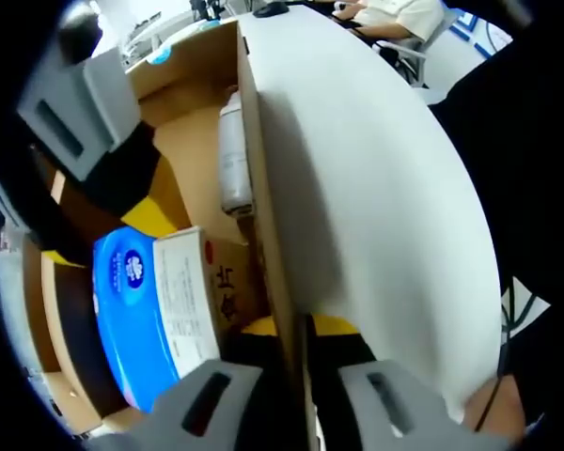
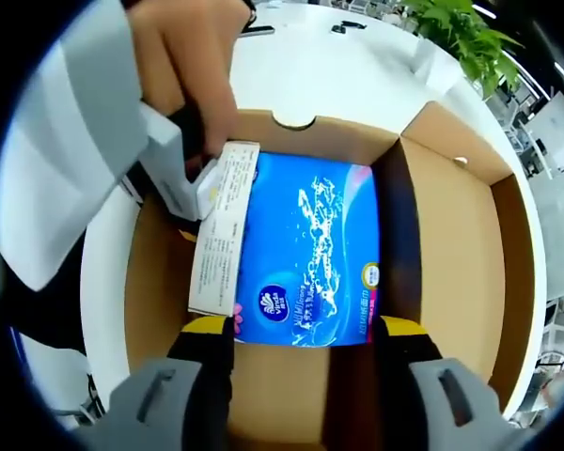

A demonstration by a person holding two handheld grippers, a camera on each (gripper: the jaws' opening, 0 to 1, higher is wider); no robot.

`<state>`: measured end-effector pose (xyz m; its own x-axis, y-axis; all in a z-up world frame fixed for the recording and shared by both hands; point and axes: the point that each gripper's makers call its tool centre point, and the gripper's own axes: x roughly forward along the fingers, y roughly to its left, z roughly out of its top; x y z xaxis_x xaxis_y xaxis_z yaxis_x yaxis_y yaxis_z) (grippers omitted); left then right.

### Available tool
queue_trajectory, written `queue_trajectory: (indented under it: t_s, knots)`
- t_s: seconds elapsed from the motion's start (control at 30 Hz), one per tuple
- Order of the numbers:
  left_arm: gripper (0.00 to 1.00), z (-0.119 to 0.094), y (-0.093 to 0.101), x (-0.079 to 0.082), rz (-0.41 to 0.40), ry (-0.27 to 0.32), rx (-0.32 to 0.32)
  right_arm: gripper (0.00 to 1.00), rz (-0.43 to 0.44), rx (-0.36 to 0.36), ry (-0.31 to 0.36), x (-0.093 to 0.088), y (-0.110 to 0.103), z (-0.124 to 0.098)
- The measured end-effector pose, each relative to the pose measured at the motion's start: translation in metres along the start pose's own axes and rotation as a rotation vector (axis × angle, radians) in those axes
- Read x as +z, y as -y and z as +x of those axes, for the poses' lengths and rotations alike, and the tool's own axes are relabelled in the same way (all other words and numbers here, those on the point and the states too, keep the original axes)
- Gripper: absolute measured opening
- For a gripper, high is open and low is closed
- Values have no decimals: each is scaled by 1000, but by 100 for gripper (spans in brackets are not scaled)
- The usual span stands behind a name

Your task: Operate the shoe box by opening the lid, removing the specified soft item, and placing it in the target area until the item is outside and the box remains undamaged.

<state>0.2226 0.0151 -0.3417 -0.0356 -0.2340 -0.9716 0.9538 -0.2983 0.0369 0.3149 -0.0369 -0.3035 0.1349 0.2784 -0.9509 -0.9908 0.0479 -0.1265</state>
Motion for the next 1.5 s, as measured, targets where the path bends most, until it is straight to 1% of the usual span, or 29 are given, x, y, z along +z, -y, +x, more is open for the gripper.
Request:
queue_trajectory:
  t_s: [0.4, 0.63, 0.8, 0.93, 1.5]
  knots:
    - [6, 0, -1, 0, 0, 0, 1, 60, 16, -6, 39, -2, 1, -2]
    - [5, 0, -1, 0, 0, -1, 4, 59, 18, -10, 34, -1, 1, -1]
    - [5, 0, 2, 1, 3, -1, 4, 57, 20, -15, 25, -1, -8, -3]
    - [5, 0, 2, 1, 5, 0, 6, 52, 28, -16, 37, -3, -11, -7]
    - [4, 1, 5, 3, 4, -1, 10, 50, 40, -16, 45, -3, -12, -5]
